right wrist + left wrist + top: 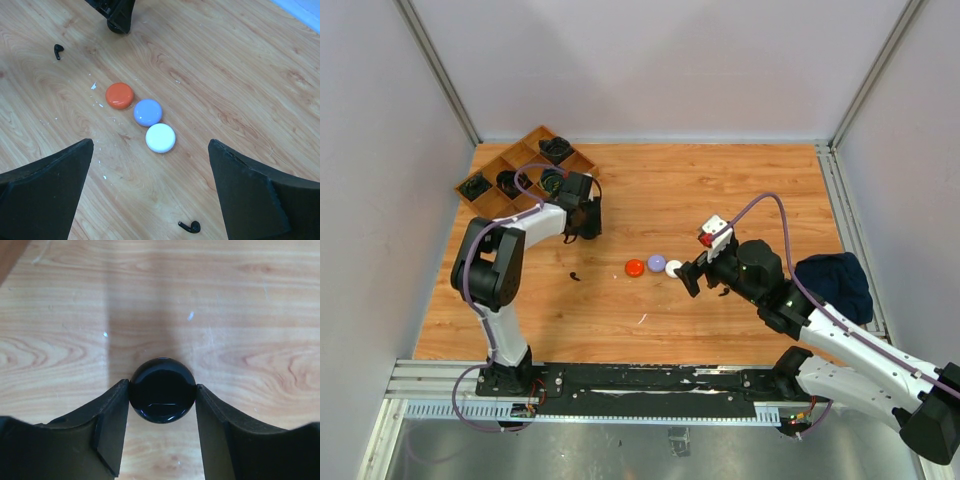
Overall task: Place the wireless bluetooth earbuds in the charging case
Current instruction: Pick up the charging case at the center of the board.
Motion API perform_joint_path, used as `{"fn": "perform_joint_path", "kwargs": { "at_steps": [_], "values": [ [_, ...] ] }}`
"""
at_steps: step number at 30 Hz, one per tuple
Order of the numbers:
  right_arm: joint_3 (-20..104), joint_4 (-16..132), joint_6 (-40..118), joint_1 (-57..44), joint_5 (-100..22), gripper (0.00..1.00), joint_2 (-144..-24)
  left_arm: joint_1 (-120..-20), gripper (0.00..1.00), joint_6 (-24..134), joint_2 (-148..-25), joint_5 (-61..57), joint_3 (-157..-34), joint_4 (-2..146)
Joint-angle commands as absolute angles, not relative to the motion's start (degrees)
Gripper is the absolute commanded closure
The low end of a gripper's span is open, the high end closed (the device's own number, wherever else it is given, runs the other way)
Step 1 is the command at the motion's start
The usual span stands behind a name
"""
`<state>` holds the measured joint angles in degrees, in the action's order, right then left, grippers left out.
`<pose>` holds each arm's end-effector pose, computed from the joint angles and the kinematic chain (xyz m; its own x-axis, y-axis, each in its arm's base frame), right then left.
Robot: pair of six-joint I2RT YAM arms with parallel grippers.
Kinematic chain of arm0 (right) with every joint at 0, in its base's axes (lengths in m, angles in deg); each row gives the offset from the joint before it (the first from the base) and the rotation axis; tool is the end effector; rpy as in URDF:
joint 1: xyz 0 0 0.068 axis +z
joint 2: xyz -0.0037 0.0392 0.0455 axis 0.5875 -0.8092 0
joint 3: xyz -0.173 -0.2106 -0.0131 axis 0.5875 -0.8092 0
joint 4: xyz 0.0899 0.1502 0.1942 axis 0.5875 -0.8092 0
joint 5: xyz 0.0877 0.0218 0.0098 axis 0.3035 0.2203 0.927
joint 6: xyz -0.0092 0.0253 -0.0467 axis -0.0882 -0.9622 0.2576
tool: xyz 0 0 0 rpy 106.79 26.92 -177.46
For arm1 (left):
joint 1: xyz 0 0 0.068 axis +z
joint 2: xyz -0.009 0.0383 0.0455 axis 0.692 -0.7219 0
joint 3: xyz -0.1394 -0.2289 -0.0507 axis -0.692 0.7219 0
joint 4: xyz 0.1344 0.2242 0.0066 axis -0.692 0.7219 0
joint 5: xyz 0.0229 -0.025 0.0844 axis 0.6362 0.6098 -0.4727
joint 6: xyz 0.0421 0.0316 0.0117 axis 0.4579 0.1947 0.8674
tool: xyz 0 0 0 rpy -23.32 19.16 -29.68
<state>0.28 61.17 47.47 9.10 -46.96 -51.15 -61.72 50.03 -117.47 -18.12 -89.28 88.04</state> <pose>0.1441 0.1442 0.2861 -0.1214 -0.1661 -0.9786 -0.7082 0.7053 -0.0319 0.3664 -0.1134 0.1646 -0.8069 -0.0413 -0.5892 -0.0065 0.9981 -0.0611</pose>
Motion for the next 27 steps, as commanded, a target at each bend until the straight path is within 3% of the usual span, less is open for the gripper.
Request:
{"fn": "perform_joint_path", "kwargs": {
  "at_steps": [1, 14, 27],
  "values": [
    [2.51, 60.45, 45.65, 6.85, -45.07, 0.01, -51.48, -64.26, 0.49, 54.78, -111.62, -17.75, -87.37, 89.45],
    [9.69, 51.06, 41.36, 4.12, -40.56, 0.02, -52.58, -76.86, 0.48, 75.54, -97.03, -20.62, -85.04, 91.36],
    [15.16, 46.84, 33.08, -10.14, -25.74, 0.02, -54.45, -85.32, 0.52, 101.27, -84.45, -9.75, -81.61, 87.45]
  ]
}}
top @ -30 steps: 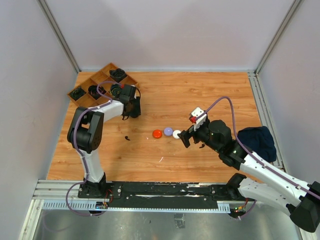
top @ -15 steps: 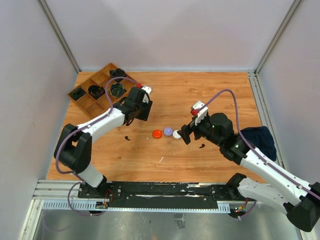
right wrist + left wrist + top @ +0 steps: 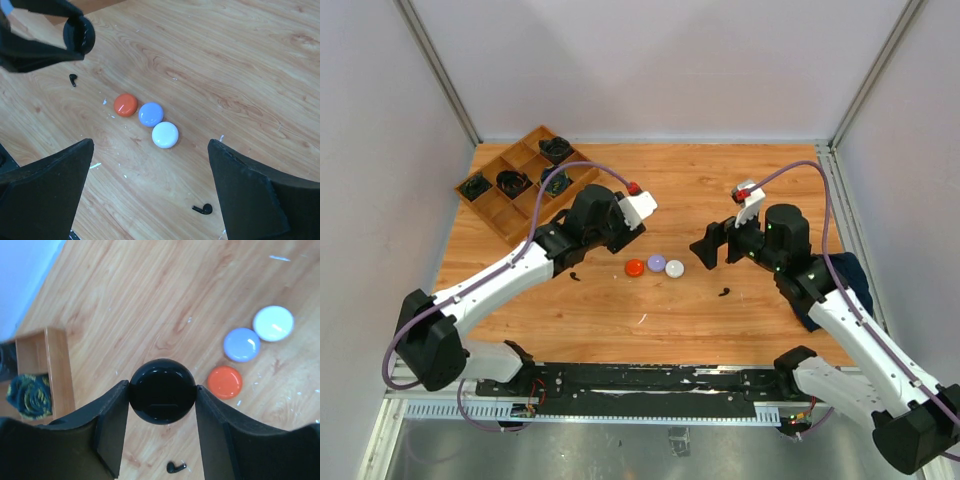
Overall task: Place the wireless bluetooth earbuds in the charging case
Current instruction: Pick up the charging case at the center of the board.
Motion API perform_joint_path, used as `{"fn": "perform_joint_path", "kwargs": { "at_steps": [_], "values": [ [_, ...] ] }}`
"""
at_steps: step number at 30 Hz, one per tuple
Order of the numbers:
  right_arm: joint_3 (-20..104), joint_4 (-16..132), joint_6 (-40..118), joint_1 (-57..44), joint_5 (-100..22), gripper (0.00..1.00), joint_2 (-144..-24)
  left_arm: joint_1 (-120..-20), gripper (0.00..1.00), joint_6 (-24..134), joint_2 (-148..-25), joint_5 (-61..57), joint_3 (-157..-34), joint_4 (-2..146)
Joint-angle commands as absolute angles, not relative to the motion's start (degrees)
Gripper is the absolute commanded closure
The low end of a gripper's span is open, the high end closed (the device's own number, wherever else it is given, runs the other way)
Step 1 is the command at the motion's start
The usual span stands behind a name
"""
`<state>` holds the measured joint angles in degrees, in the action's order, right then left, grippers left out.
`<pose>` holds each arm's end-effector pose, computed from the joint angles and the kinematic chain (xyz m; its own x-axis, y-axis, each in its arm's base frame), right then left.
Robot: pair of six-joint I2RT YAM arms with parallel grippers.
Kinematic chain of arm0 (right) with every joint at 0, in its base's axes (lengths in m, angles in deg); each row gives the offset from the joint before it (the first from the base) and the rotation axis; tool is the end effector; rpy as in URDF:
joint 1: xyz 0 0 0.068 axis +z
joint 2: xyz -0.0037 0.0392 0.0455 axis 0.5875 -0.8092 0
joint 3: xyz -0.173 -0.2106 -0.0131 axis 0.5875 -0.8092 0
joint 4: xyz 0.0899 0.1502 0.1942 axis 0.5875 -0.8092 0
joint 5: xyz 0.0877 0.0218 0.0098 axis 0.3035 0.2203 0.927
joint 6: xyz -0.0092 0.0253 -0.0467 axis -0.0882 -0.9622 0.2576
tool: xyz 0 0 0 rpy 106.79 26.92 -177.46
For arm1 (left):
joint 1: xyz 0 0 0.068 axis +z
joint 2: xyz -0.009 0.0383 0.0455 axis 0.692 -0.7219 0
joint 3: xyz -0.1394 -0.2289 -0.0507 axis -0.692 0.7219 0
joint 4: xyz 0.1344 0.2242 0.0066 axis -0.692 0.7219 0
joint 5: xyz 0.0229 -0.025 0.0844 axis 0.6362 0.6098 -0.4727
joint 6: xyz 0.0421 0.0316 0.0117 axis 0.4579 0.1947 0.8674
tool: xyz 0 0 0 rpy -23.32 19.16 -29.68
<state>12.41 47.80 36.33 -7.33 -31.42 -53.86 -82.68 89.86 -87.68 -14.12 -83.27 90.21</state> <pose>0.1775 0.1076 0.3285 -0.3451 -0.0100 -0.9385 -0.6367 0.7372 0.2262 0.2373 -0.1882 0.2981 -0.1621 0.6303 -0.7592 0.6997 0.6160 0.3620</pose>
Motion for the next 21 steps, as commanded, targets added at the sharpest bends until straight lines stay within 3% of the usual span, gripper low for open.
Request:
{"fn": "perform_joint_path", "kwargs": {
  "at_steps": [1, 9, 16, 21],
  "values": [
    [15.62, 46.6, 33.02, -10.52, -25.56, 0.01, -54.66, -86.03, 0.52, 102.76, -83.79, -9.3, -81.41, 87.3],
    [17.32, 48.59, 31.32, -10.97, -15.25, 0.01, -58.35, -91.96, 0.56, 116.58, -81.3, -10.41, -79.59, 86.9],
    [16.44, 58.69, 26.58, -10.99, -5.75, 0.0, -62.47, -96.86, 0.57, 126.58, -78.94, -10.12, -77.5, 85.16],
    [17.07, 63.01, 23.83, -10.93, -0.92, 0.08, -66.06, -98.97, 0.57, 129.66, -78.97, -10.15, -78.18, 85.28]
  ]
}}
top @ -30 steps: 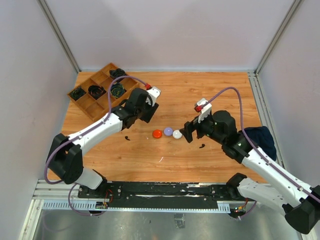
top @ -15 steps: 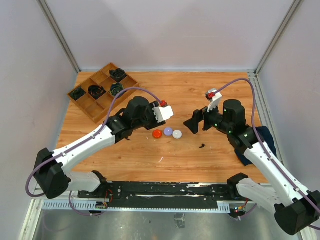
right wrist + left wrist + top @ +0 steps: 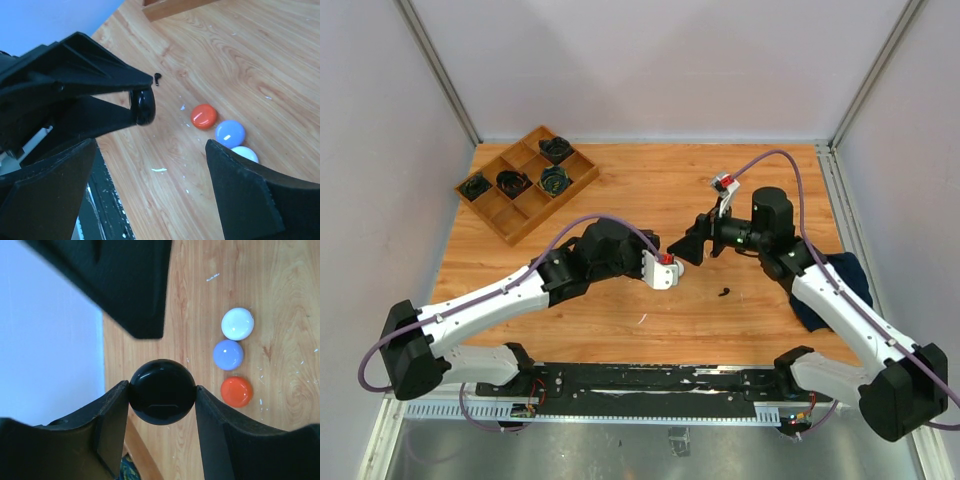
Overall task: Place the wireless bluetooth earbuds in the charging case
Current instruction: Pick up the charging case at the center of the board.
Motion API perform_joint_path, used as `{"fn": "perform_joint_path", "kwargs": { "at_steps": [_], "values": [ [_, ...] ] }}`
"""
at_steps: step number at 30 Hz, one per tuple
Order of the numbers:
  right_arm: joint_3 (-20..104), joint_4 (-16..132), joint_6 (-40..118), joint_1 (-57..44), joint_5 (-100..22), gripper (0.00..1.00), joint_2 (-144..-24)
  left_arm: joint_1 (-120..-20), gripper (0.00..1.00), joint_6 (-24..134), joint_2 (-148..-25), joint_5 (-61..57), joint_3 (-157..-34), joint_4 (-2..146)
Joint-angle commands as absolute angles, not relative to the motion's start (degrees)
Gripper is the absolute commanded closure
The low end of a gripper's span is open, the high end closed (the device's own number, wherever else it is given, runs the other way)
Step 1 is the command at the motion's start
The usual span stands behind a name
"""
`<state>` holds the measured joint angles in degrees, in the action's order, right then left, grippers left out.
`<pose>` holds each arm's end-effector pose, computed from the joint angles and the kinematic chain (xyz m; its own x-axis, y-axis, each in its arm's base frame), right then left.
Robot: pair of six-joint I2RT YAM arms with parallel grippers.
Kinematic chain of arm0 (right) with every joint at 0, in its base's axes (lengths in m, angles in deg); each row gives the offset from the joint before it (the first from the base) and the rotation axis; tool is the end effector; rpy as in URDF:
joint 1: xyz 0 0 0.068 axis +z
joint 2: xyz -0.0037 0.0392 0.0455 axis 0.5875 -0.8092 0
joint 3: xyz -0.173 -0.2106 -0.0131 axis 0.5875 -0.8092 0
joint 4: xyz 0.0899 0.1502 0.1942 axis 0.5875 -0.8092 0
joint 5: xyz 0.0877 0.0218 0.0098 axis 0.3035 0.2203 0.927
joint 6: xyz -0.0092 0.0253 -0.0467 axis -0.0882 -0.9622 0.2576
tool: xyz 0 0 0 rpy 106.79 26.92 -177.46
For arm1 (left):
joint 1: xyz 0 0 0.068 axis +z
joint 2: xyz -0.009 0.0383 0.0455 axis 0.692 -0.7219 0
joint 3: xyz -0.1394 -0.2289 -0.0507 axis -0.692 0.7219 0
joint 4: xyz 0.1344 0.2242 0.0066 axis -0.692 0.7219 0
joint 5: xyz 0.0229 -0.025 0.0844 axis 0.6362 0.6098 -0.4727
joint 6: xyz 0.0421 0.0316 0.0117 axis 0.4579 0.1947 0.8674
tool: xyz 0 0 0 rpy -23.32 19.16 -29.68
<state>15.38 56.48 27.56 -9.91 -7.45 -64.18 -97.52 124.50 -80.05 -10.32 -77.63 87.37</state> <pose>0.2092 0.1274 0.3268 -0.4884 0.0294 -0.8721 -0.7771 0.4401 0.4500 0.1624 -0.2211 0.3044 0.5304 0.7040 -0.4723 0.6659 -0.0013 0.7460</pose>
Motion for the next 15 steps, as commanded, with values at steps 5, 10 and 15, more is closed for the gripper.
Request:
{"fn": "perform_joint_path", "kwargs": {
  "at_steps": [5, 10, 15],
  "values": [
    [16.87, 65.62, 23.23, -9.6, 1.66, 0.16, -68.27, -99.98, 0.57, 130.22, -79.37, -9.88, -78.99, 85.8],
    [17.14, 65.62, 24.41, -8.8, 4.08, 0.23, -70.12, -100.67, 0.56, 130.03, -79.53, -9.15, -79.37, 86.21],
    [17.33, 65.01, 26.02, -7.85, 5.57, 0.3, -71.64, -101.23, 0.56, 129.71, -79.56, -9.07, -79.87, 87.26]
  ]
}}
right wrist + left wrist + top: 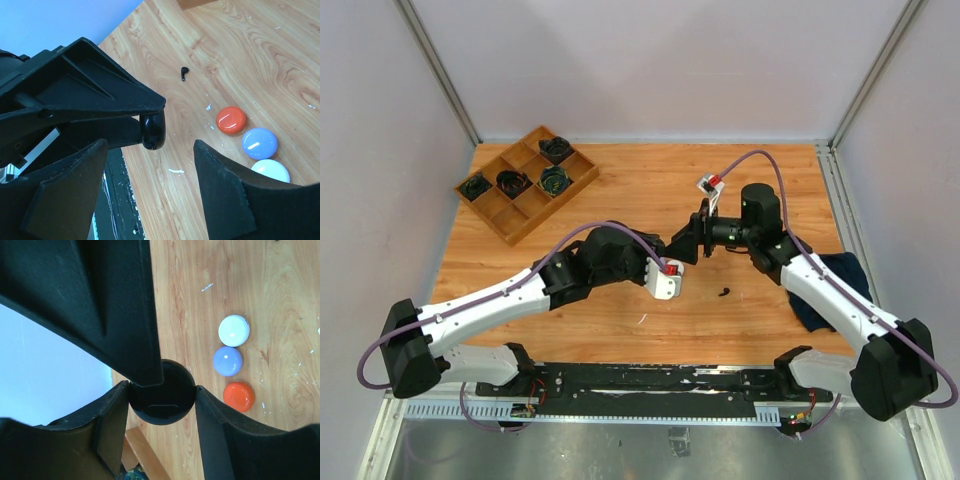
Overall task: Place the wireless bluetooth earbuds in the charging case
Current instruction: Pick up the charging case at the center of the board.
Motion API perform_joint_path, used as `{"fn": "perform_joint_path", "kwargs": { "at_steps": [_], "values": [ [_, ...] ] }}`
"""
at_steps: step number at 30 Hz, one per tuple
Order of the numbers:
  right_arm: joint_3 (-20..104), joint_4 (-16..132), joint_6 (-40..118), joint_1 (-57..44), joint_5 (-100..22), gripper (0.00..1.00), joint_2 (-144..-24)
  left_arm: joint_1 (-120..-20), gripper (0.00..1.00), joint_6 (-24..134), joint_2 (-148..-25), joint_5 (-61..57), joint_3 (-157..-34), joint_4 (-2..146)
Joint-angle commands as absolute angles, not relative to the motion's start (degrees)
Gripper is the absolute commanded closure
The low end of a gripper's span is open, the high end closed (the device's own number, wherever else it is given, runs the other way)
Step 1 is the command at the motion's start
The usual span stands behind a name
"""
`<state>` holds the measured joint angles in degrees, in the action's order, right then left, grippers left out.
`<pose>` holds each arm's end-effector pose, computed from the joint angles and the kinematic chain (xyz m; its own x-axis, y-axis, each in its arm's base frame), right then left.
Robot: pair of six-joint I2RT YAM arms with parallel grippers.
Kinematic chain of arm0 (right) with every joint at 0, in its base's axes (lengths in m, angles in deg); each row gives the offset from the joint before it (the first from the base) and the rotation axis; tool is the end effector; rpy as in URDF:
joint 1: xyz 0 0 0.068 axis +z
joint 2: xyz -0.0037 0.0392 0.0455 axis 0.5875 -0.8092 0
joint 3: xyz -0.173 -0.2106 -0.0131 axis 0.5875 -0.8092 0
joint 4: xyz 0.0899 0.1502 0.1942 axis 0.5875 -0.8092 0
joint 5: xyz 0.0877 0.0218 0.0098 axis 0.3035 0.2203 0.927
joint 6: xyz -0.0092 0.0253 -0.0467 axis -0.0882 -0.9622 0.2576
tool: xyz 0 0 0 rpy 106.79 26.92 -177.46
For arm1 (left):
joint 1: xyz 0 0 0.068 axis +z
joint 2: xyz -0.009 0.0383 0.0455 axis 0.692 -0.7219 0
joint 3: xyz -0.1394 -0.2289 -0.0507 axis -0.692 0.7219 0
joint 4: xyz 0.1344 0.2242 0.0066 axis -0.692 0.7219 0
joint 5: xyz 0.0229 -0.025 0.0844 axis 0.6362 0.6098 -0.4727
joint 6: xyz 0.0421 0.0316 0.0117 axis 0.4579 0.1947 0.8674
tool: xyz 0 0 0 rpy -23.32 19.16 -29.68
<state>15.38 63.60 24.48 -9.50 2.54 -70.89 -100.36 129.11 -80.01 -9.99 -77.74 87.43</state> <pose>0.2269 0.1431 0.3123 -0.5440 -0.0069 -0.8390 -0.8067 0.2793 0.5208 0.1510 -0.2289 0.3052 0.6191 0.6676 -0.4135 0.6181 -0.0895 0.7810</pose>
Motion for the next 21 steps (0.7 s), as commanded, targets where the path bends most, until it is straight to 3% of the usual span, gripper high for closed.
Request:
{"fn": "perform_joint_path", "kwargs": {
  "at_steps": [1, 11, 21],
  "values": [
    [17.51, 64.74, 26.46, -7.67, 5.62, 0.31, -71.9, -101.36, 0.56, 129.68, -79.59, -8.88, -79.93, 87.31],
    [18.14, 64.21, 28.15, -6.31, 6.65, 0.51, -74.07, -102.23, 0.55, 129.73, -79.95, -7.77, -80.35, 87.91],
    [18.71, 63.74, 29.65, -5.67, 7.68, 0.59, -75.55, -103.11, 0.55, 129.76, -80.0, -7.04, -80.54, 88.5]
  ]
}}
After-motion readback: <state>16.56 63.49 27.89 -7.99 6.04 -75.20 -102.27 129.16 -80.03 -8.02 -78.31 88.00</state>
